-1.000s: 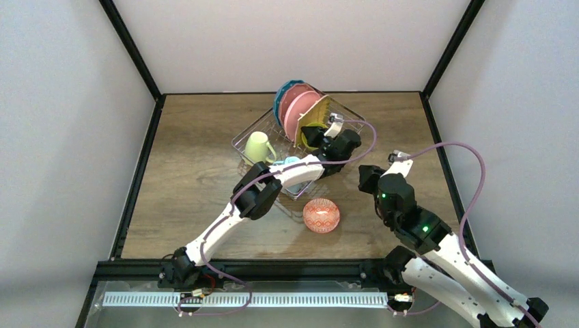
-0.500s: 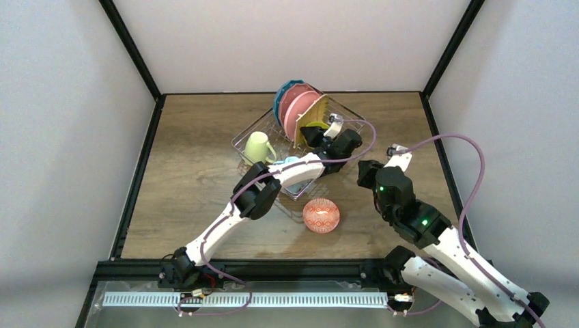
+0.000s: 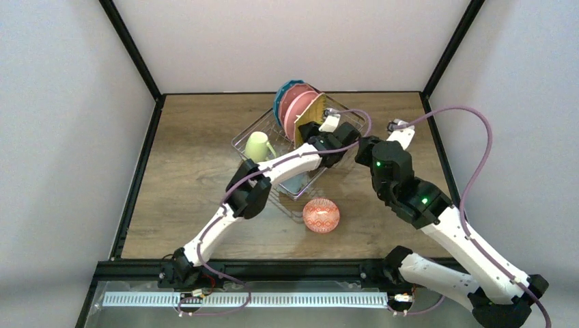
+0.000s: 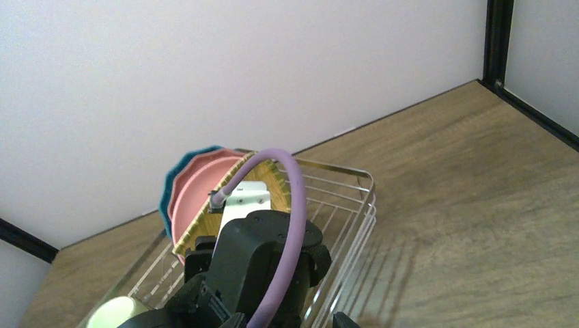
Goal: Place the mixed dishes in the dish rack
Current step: Place the bowl on the dish rack.
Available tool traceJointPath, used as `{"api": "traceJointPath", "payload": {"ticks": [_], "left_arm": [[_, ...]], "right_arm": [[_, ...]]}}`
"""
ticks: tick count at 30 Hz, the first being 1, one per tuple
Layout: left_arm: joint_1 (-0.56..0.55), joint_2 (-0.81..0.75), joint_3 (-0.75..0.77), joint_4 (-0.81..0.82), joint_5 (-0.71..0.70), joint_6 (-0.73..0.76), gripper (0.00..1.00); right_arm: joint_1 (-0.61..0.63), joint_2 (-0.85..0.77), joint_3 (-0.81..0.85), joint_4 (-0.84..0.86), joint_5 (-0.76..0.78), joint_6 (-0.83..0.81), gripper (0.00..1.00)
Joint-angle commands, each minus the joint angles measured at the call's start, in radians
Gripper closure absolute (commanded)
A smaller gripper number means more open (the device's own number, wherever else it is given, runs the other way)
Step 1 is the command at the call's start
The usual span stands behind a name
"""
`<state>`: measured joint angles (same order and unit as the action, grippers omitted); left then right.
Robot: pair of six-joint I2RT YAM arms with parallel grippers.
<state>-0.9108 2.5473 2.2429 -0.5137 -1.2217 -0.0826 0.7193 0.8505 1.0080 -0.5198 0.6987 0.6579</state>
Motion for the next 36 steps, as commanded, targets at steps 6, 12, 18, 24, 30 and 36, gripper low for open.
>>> {"api": "traceJointPath", "payload": {"ticks": [6, 12, 18, 24, 30, 36], "left_arm": [[0.009, -0.179, 0.027, -0.167, 0.099, -0.106, 0.19], [0.008, -0.258, 0.033, -0.208, 0.172, -0.13, 0.18], [0.013, -0.366, 0.008, -0.281, 0.203, -0.222, 0.17], [0.016, -0.462, 0.002, -0.338, 0.237, -0.29, 0.17], [0.015, -0.561, -0.044, -0.373, 0.264, -0.307, 0.16], [0.033, -0.723, -0.226, -0.352, 0.386, -0.366, 0.15]], "right_arm": [[-0.002, 0.031, 0.11, -0.053, 0.089, 0.0, 0.28], [-0.003, 0.02, 0.144, -0.079, 0.104, 0.009, 0.28], [-0.003, 0.065, 0.141, -0.113, 0.124, 0.051, 0.27], [-0.003, 0.145, 0.154, -0.098, 0.133, 0.077, 0.28], [-0.005, 0.262, 0.17, -0.09, 0.121, 0.078, 0.28], [-0.05, 0.496, 0.275, -0.097, 0.017, 0.024, 0.28]]}}
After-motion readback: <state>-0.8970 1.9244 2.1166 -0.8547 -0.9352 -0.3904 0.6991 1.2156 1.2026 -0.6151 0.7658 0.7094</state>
